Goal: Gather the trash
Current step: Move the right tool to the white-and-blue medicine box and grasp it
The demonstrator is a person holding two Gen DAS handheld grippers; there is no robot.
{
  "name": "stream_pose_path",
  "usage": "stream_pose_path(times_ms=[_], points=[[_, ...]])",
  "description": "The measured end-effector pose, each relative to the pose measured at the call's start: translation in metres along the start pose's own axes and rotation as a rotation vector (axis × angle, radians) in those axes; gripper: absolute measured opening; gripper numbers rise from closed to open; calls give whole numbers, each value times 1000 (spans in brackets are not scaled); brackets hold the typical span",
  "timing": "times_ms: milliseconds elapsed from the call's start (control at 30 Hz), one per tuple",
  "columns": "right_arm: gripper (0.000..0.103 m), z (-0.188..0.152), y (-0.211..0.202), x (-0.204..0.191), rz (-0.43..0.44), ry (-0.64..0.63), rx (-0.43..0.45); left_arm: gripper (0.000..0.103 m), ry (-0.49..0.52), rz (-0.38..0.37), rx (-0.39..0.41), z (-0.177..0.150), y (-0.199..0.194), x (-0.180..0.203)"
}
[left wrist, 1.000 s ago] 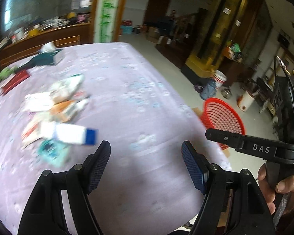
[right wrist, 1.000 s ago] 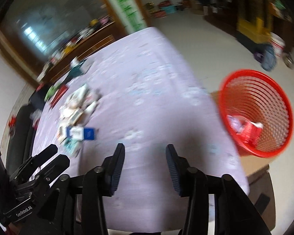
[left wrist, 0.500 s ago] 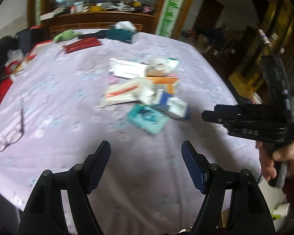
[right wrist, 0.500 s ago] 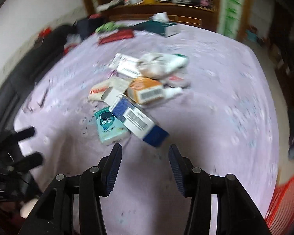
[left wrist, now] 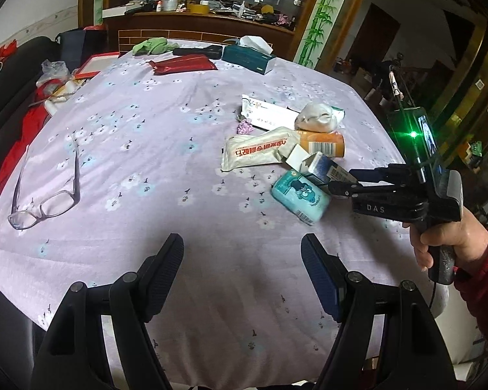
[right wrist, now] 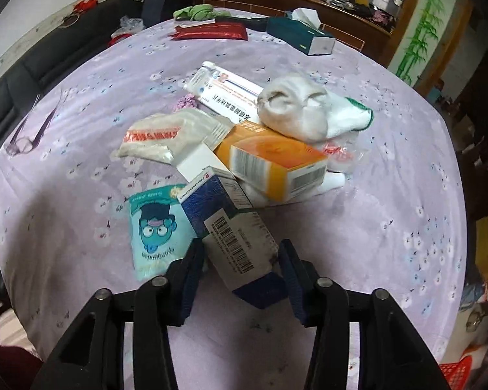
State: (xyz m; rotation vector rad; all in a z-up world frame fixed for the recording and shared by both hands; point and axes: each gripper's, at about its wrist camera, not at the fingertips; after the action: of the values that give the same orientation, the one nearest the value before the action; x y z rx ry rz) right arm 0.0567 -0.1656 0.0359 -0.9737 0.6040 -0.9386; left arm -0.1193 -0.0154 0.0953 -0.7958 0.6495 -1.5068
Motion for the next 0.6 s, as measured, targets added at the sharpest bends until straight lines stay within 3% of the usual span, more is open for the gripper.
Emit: stream_pose_path(times_ms=[67,167,367,400,500,600], points=[[29,1,-4,-4,8,8,6,73,-3,4,0,0,1,-1],[23,1,-9,-9,37,59,-17,73,-18,0,-6,0,3,-4],[21,-3,-15,-16,50,109,-10,73,-41,-21,-13,6,9,-2],[22,-2,-15,-11,65,126,-9,73,-39,-24,-12,7,9,0],[50,1,-12,2,117,151,-24,73,-21,-28,-15,7,11,6],[55,4,-10,8,148,137,-14,73,-15,-39,-30,4,14,10]])
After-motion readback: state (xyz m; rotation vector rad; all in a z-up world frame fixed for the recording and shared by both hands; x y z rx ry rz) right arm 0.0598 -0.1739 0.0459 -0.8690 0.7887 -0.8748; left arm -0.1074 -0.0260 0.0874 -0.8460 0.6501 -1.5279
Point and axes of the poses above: each gripper's, at about its wrist camera, not at the fingertips, and y roughly the way its jaws point, x to its right, z to its top, and after that the axes turned 11 degrees about y, right-handed
